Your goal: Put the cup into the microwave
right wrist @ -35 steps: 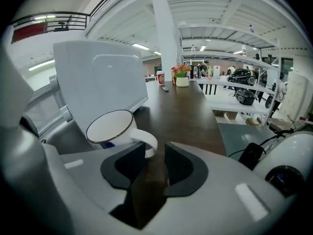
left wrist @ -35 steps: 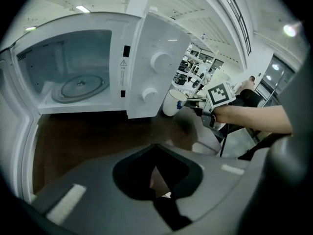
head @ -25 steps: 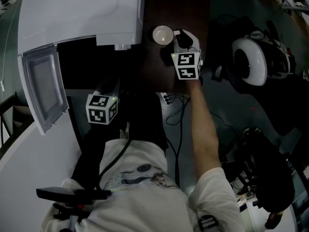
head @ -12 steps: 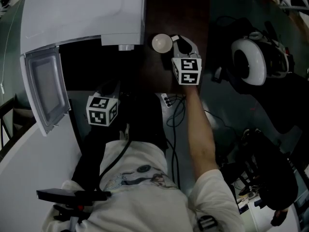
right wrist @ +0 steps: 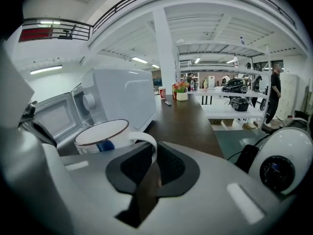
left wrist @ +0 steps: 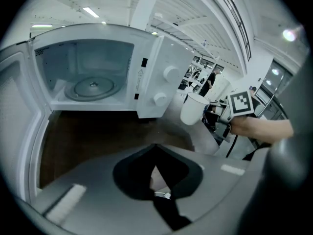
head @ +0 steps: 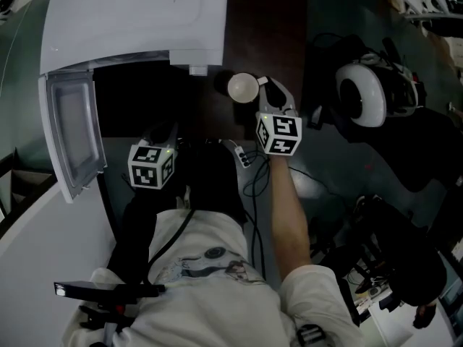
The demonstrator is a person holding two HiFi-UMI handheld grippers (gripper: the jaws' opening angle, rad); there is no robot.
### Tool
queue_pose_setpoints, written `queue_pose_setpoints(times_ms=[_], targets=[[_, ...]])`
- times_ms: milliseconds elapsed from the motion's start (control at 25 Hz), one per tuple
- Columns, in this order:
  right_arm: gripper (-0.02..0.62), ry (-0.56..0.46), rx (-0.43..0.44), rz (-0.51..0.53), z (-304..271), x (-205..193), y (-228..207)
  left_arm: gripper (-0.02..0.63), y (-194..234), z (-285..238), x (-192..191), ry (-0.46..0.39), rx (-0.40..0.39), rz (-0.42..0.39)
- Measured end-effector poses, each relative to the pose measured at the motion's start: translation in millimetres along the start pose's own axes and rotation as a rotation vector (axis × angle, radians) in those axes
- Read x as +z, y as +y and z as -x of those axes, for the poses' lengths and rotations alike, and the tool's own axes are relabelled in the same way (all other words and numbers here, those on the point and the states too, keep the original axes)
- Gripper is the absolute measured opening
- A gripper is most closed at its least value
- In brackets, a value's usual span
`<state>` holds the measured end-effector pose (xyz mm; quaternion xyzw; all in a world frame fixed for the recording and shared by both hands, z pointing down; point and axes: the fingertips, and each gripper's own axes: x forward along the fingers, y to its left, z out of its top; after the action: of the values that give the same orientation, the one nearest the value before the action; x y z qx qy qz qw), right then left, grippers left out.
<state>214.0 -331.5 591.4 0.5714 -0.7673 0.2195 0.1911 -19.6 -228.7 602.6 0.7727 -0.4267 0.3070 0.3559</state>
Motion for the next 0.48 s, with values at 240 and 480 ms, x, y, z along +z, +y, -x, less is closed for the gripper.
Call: queue_pose_setpoints(times_ms=[240,480], targets=[[0.033,-0.046,0.003,-0.007,31,20,34,0.000,9,14,17,-0.074,-0.009,0.012],[0.032,-0.063,0.040,0.016,49,32,71,0.000,20,30,25,-0.125,-0.005,0.033]])
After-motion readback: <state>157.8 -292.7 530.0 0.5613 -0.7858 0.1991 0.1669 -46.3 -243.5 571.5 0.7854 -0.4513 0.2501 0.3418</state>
